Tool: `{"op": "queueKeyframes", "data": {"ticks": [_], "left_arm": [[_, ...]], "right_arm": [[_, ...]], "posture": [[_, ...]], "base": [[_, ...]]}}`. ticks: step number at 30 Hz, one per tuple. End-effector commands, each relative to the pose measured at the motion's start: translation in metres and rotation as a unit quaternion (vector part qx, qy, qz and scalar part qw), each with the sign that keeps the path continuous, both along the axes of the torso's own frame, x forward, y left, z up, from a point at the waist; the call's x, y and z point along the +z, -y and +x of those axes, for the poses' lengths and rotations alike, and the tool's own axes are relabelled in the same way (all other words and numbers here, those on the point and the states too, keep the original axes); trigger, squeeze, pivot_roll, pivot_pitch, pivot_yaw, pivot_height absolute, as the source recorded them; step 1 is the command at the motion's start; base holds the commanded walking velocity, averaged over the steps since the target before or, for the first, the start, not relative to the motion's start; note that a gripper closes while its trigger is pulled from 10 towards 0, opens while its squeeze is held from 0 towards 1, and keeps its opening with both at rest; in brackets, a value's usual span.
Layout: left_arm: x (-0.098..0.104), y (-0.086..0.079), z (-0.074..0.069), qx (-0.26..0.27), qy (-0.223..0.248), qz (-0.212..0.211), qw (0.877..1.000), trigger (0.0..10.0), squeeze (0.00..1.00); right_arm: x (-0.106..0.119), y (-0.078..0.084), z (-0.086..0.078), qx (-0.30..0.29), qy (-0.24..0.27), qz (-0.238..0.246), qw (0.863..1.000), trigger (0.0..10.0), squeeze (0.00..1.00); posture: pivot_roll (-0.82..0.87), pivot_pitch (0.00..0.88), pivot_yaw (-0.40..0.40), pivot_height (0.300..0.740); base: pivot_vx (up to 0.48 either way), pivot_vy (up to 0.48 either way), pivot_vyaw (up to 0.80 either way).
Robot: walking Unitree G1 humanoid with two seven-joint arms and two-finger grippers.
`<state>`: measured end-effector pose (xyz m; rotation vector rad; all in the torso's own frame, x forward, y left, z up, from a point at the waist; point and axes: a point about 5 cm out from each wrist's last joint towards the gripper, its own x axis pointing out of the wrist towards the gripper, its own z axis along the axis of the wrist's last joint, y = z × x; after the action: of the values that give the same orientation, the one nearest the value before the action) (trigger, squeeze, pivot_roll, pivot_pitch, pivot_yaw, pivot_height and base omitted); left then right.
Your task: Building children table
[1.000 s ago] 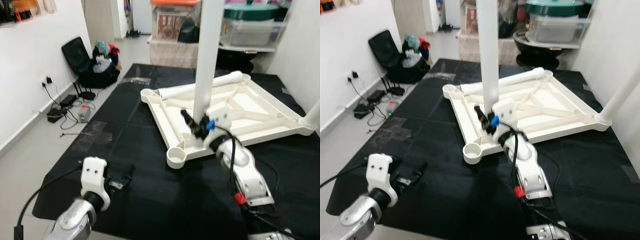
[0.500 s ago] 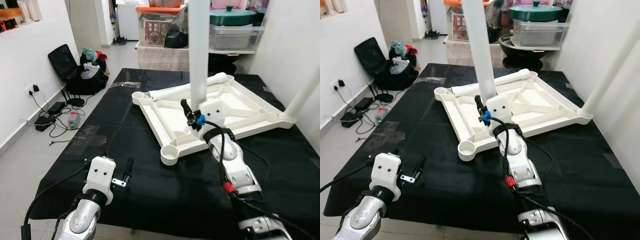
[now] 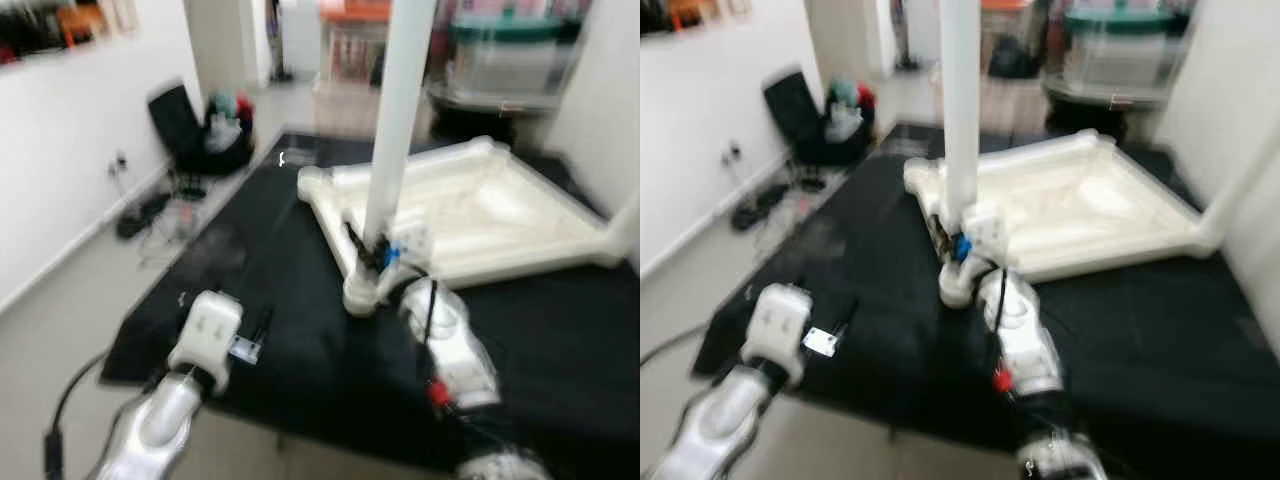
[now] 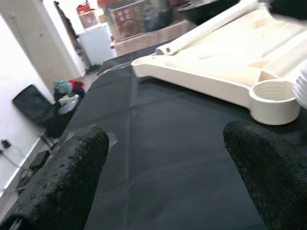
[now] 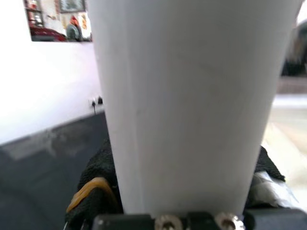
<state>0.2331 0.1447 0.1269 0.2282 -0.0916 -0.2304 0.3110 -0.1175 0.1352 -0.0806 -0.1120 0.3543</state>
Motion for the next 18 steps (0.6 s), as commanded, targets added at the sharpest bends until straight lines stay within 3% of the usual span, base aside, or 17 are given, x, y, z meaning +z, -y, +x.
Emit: {"op": "queueKeyframes", "data": {"ticks": [1, 10, 15, 18], "left_arm": [[0.001, -0.001, 0.001, -0.002, -0.001, 0.000, 1.000, 10.0, 0.00], [0.003, -0.002, 0.005, -0.010, -0.005, 0.004, 1.000, 10.0, 0.00], [0.006, -0.006, 0.007, -0.003, -0.007, -0.009, 1.000, 10.0, 0.00], [0.014, -0.010, 0.011, 0.009, 0.005, -0.028, 1.000, 10.0, 0.00]], "right_arm": [[0.011, -0.002, 0.000, 0.004, 0.016, 0.017, 1.000, 10.0, 0.00], [0.018, -0.003, 0.003, 0.008, 0.024, 0.040, 0.999, 10.0, 0.00], [0.027, -0.002, 0.003, 0.013, 0.032, 0.052, 0.998, 10.0, 0.00], [0.045, -0.003, 0.007, 0.009, 0.049, 0.052, 0.997, 10.0, 0.00]], "posture": [[0.01, 0.046, 0.017, 0.740], [0.01, 0.054, 0.027, 0.740], [0.01, 0.053, 0.026, 0.740], [0.01, 0.050, 0.023, 0.740]], "base": [[0.000, 0.000, 0.00], [0.000, 0.000, 0.00], [0.102, 0.000, -0.80], [0.328, 0.000, -0.53]]}}
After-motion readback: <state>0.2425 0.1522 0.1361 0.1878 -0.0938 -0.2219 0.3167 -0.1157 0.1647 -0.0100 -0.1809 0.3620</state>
